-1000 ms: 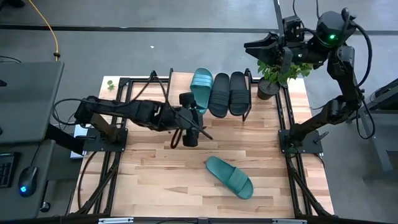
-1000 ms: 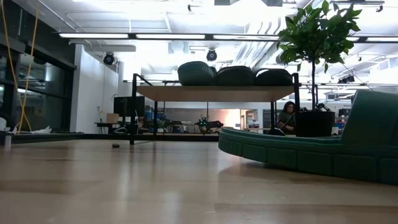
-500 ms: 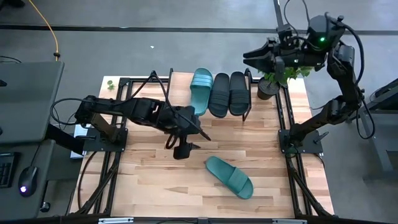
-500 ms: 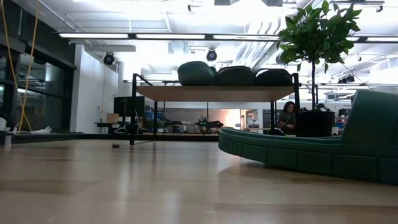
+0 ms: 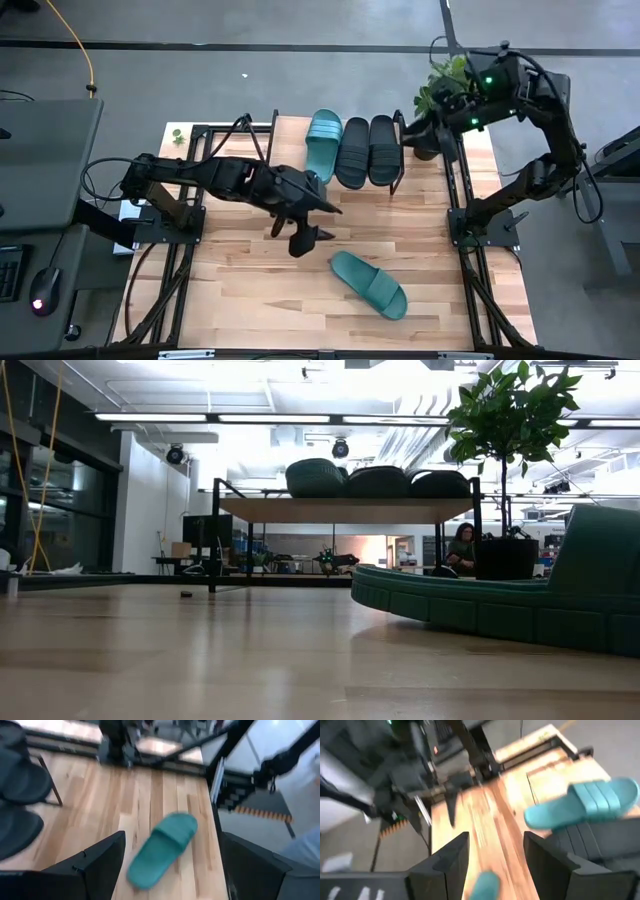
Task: Pick and place slides into the shelf
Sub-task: Put the green slipper on the shelf
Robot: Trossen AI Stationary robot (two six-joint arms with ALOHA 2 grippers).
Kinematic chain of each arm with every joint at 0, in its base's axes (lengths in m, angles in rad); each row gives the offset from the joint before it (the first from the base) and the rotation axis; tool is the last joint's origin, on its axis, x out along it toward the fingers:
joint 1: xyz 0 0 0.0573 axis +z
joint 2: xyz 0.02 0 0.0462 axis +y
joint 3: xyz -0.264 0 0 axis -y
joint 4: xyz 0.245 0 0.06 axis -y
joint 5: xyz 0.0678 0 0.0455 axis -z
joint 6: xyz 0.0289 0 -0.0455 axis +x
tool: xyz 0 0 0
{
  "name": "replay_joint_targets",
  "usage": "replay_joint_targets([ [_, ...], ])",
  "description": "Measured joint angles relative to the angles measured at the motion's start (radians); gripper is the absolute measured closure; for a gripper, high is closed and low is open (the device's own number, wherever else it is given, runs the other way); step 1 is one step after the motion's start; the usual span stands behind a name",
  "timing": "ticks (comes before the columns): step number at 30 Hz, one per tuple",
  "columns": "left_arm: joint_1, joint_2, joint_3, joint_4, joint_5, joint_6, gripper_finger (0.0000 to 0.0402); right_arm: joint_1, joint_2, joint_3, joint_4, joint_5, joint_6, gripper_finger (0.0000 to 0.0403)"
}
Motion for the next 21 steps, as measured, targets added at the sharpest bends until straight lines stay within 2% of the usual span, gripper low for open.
replay_joint_targets([
  [5, 0.0, 0.0, 0.0, 0.098, -0.076, -0.019, 0.0094, 0.032, 0.0, 0.0, -0.101, 0.013, -0.089, 0.0224],
  [10, 0.0, 0.0, 0.0, 0.158, -0.156, -0.047, 0.0094, 0.107, 0.0, 0.0, -0.122, 0.035, -0.112, 0.0224],
  [16, 0.0, 0.0, 0.0, 0.205, -0.159, -0.074, 0.0094, 0.248, 0.008, -0.011, -0.118, 0.244, -0.047, 0.0224],
  [21, 0.0, 0.0, 0.0, 0.228, -0.158, -0.087, 0.0094, 0.387, 0.01, -0.125, -0.099, 0.4, 0.061, 0.0224],
])
